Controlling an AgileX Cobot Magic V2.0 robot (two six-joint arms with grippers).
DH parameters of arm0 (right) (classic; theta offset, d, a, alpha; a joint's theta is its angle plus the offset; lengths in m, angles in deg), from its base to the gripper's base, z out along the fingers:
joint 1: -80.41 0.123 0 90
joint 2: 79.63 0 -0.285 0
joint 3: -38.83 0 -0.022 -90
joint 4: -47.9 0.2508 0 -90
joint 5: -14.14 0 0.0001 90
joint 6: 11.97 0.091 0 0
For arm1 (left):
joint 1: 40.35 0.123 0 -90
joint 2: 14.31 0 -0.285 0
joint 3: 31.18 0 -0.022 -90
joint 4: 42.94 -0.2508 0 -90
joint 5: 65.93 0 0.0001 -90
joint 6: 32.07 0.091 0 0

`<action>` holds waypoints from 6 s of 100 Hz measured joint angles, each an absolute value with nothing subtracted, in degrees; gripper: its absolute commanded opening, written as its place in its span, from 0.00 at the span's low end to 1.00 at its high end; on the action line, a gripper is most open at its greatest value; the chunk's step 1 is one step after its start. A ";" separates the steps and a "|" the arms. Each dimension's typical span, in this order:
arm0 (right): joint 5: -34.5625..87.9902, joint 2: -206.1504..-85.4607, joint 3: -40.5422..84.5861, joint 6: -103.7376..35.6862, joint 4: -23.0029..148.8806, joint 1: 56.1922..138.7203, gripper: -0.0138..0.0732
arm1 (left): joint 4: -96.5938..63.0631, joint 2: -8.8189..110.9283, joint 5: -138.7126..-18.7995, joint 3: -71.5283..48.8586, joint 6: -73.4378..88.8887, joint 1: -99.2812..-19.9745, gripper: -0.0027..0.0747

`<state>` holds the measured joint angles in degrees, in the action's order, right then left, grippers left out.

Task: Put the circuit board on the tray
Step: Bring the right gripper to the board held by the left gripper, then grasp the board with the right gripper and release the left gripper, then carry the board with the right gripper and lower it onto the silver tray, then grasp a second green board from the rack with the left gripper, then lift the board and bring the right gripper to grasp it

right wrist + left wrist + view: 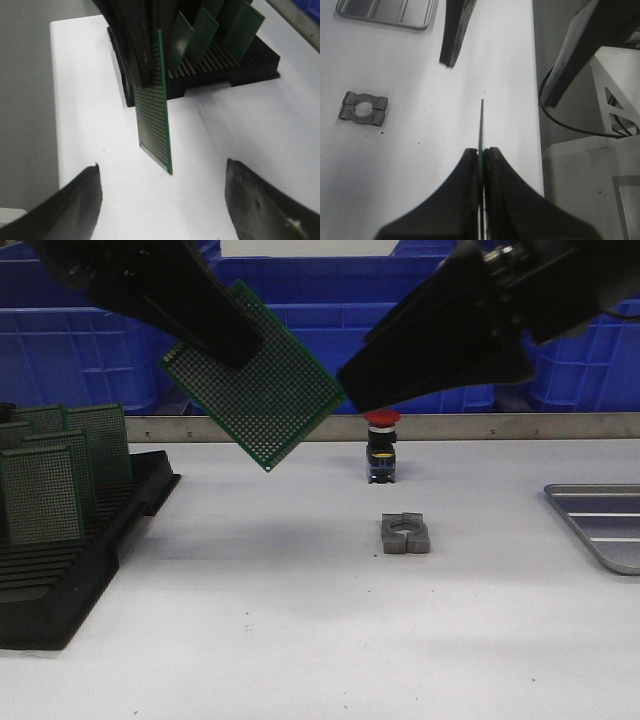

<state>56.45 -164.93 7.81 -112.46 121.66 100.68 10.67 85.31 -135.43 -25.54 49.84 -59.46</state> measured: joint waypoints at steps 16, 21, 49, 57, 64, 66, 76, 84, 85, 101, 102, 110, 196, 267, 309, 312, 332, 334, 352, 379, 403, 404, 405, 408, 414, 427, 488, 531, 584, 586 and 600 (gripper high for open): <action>57.26 -171.30 12.49 -112.68 121.78 103.74 0.78 | 10.77 85.31 -135.43 -25.54 49.84 -59.46 0.01; 57.65 -172.54 13.38 -112.68 122.01 104.31 0.77 | 10.77 85.31 -135.43 -25.54 49.84 -59.46 0.01; 58.46 -174.12 14.44 -112.83 122.38 104.61 0.16 | 10.77 85.31 -135.43 -25.54 49.84 -59.46 0.01; 58.46 -174.12 14.44 -112.83 122.48 104.61 0.08 | 10.77 85.31 -135.43 -25.54 49.84 -59.46 0.01; 59.13 -174.12 14.44 -112.83 122.48 104.61 0.08 | 10.88 85.31 -135.54 -25.54 50.39 -59.46 0.01; 59.33 -174.12 14.44 -112.83 122.48 104.61 0.08 | 10.88 85.31 -135.55 -25.54 50.39 -59.46 0.01; 59.31 -174.12 14.44 -112.83 122.50 104.61 0.08 | 11.34 85.31 -135.44 -25.54 50.65 -59.46 0.07; 59.31 -174.12 14.44 -112.92 122.72 104.61 0.08 | 11.70 85.31 -135.33 -25.54 50.65 -59.46 0.22; 59.31 -174.12 14.44 -112.92 122.72 104.61 0.08 | 11.79 85.31 -135.33 -25.54 50.52 -59.46 0.24; 59.31 -174.12 14.44 -111.08 123.21 104.61 0.08 | 14.25 85.31 -134.38 -25.54 49.93 -59.46 0.67; 59.30 -174.12 14.44 -110.84 123.21 104.61 0.08 | 14.23 85.31 -134.27 -25.54 49.93 -59.46 0.70; 59.30 -174.12 14.44 -107.39 123.21 104.70 0.08 | 14.40 85.31 -133.56 -25.54 49.93 -59.46 0.77; 56.36 -179.96 12.91 -65.78 109.16 70.26 0.08 | 12.72 85.31 -128.13 -25.54 49.79 -59.46 0.77; 47.64 -187.50 12.91 -65.69 109.16 63.75 0.82 | 11.60 85.31 -128.04 -25.54 49.79 -59.46 0.77; 45.16 -187.50 12.91 -65.69 108.49 63.75 0.92 | -9.00 85.31 -126.05 -25.54 49.79 -57.41 0.77; 45.16 -187.50 12.91 -65.69 108.49 63.75 0.92 | -11.26 85.31 -125.90 -25.54 49.79 -56.78 0.77; 45.16 -187.50 12.91 -65.69 108.39 63.75 0.92 | -22.11 85.31 -124.32 -25.54 49.75 -53.84 0.77; 45.16 -187.50 12.91 -65.69 108.39 63.75 0.92 | -22.47 85.31 -124.20 -25.54 49.75 -53.48 0.77; 45.16 -187.50 12.91 -65.69 108.39 63.75 0.92 | -23.49 85.31 -122.43 -25.54 49.66 -50.54 0.77; 45.16 -187.50 12.91 -65.69 108.39 63.75 0.92 | -23.79 86.37 -122.62 -25.54 49.62 -48.52 0.77; 45.27 -187.50 12.91 -65.69 108.39 63.75 0.92 | -25.02 91.45 -122.65 -25.54 49.53 -48.52 0.77; 45.27 -187.50 12.91 -65.69 108.39 63.75 0.92 | -25.11 91.55 -122.53 -25.54 49.53 -48.52 0.77; 45.27 -187.50 12.91 -65.69 108.39 63.75 0.92 | -25.26 91.58 -122.54 -25.54 49.53 -48.52 0.77; 45.27 -187.50 12.91 -65.69 108.39 63.75 0.92 | -25.40 92.09 -122.39 -25.54 49.53 -48.52 0.77; 45.27 -187.50 12.91 -65.69 108.39 63.75 0.92 | -25.62 92.83 -122.15 -25.54 49.53 -48.52 0.77; 45.27 -187.50 12.91 -65.69 108.39 63.75 0.92 | -25.75 94.09 -122.02 -25.54 49.53 -48.52 0.72; 45.34 -187.50 12.91 -65.80 108.39 63.75 0.92 | -26.38 94.22 -130.66 -30.29 49.40 -48.52 0.01; 57.20 -187.50 14.74 -84.34 116.40 68.80 0.92 | -4.87 94.22 -135.68 -39.77 48.93 -48.76 0.01; 69.95 -187.50 15.14 -121.82 124.12 89.84 0.92 | 0.96 94.22 -135.68 -39.77 48.93 -60.05 0.01; 69.95 -187.50 15.14 -122.11 124.27 90.30 0.92 | 0.96 94.22 -135.68 -39.77 48.93 -60.51 0.01; 70.32 -187.50 15.14 -122.61 127.39 93.81 0.92 | 1.10 94.22 -135.79 -39.77 48.93 -62.84 0.01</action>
